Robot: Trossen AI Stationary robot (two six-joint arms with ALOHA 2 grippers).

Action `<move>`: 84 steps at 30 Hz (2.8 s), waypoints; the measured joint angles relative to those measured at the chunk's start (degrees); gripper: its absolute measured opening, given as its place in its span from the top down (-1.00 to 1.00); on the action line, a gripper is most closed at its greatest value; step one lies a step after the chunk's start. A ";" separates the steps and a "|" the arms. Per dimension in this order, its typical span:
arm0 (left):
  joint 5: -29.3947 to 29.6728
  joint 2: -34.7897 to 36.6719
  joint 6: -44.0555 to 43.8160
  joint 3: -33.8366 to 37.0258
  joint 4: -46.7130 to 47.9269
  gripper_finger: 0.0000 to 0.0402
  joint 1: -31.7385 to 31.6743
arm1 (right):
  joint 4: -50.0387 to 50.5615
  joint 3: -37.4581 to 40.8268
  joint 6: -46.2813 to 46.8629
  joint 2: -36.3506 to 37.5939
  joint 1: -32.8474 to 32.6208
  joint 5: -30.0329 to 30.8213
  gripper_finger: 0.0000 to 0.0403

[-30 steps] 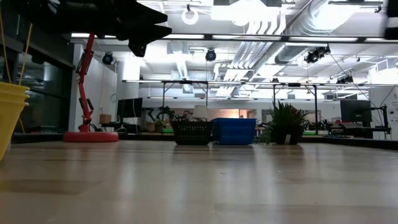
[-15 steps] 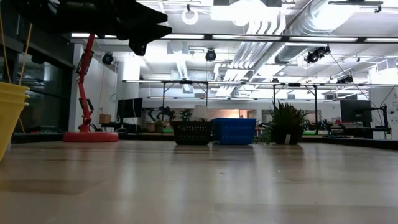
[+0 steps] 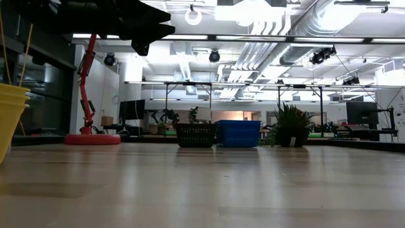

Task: Stack baskets by color
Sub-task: Stack the bottom black bin on the black bins

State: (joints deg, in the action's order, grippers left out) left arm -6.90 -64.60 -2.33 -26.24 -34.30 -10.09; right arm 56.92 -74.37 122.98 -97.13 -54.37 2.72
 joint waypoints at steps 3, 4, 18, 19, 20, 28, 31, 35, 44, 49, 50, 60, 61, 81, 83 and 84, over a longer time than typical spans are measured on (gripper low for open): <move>0.00 0.00 0.00 0.00 -0.02 0.13 0.00 | 2.98 -2.89 0.00 -3.68 0.13 -0.55 0.31; 0.00 0.00 0.00 0.00 -0.10 0.13 0.00 | 2.72 -3.25 0.00 -4.69 0.29 -0.97 0.31; -0.76 0.00 0.55 0.00 -1.53 0.13 0.00 | -1.00 -3.17 0.22 -12.41 0.85 -1.86 0.31; -0.76 0.00 0.55 0.00 -1.51 0.13 0.02 | -1.02 -3.17 0.22 -12.91 0.85 -1.84 0.31; -0.76 0.00 0.52 0.00 -1.49 0.13 0.00 | -1.05 -3.17 0.20 -13.47 0.87 -1.86 0.31; -0.74 0.00 0.46 0.00 -1.51 0.13 0.00 | 0.07 -3.13 0.19 -14.73 0.70 -2.47 0.33; -0.74 0.00 0.42 0.00 -1.51 0.13 0.00 | 1.62 -3.13 -0.32 -14.73 0.51 -3.51 0.44; -0.72 0.00 0.42 0.00 -1.49 0.13 0.02 | 2.10 -3.13 -2.77 -14.73 0.31 -4.68 0.77; -0.27 0.02 1.39 0.00 -1.51 0.13 -0.07 | 1.97 -9.19 -26.95 -14.70 4.56 8.06 0.98; 0.54 2.98 1.44 0.07 0.18 0.13 -0.07 | 2.88 -16.62 -50.34 -14.70 9.01 17.55 0.99; 0.79 4.05 1.46 0.07 1.51 0.13 -0.07 | 2.85 -17.91 -55.56 -14.70 10.04 19.51 0.99; 9.39 15.32 3.71 0.07 21.34 0.13 -0.07 | -1.38 -16.42 -95.04 -13.80 23.21 31.27 1.00; 9.95 15.85 4.03 0.07 22.05 0.13 -0.07 | -4.82 -14.05 -98.29 -12.88 24.99 30.46 1.00; 12.75 16.65 8.14 0.04 19.41 0.13 -0.07 | -46.76 6.48 -140.23 1.06 63.02 3.84 1.00; 13.76 16.63 8.48 0.04 19.34 0.13 -0.07 | -47.05 4.41 -142.37 -1.58 65.14 2.48 1.00; 14.24 16.63 8.57 0.04 19.32 0.13 -0.07 | -46.95 3.05 -143.28 -2.91 65.94 2.34 1.00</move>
State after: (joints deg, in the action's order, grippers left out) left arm 7.34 -47.97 6.24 -26.20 -14.99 -10.15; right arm 9.98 -71.32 -20.31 -100.04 11.58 5.06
